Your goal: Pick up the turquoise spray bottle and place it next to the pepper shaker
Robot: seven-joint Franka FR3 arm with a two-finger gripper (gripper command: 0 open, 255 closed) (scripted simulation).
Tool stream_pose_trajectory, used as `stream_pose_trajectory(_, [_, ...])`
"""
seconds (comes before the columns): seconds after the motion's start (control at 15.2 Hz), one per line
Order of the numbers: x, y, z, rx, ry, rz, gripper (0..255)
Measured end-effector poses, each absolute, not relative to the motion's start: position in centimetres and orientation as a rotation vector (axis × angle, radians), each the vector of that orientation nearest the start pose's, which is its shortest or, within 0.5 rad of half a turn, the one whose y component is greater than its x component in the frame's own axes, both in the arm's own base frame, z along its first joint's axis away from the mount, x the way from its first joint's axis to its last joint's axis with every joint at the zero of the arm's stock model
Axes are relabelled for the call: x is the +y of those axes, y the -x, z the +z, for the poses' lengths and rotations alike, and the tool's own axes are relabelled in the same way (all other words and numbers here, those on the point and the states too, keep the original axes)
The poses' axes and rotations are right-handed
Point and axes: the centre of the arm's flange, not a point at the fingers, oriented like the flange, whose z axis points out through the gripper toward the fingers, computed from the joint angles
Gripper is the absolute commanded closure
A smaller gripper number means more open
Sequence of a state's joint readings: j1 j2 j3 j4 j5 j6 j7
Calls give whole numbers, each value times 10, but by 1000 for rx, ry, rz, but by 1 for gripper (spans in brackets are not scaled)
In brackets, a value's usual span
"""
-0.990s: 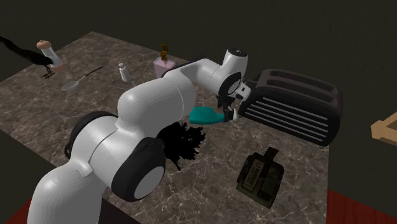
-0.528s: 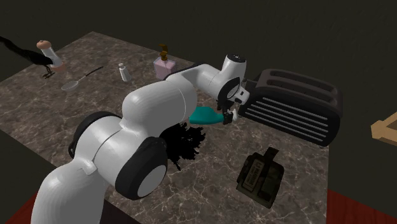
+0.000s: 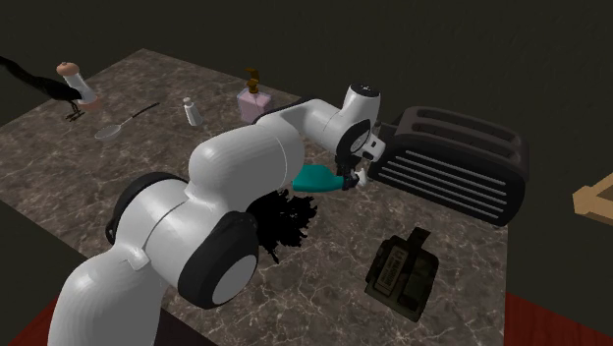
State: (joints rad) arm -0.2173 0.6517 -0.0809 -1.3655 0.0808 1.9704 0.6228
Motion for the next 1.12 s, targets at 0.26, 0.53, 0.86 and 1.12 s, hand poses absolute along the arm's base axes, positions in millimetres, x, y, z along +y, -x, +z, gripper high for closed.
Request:
stream_pose_trajectory(0.26, [-196, -695, 333, 1413, 2786, 75, 255])
stream_pose_trajectory(0.53, [-196, -695, 335, 1413, 2786, 75, 255])
stream_pose_trajectory(0.86, [-196, -695, 359, 1412, 2786, 76, 255])
stream_pose_trajectory(1.12, [-196, -695, 380, 1412, 2786, 76, 255])
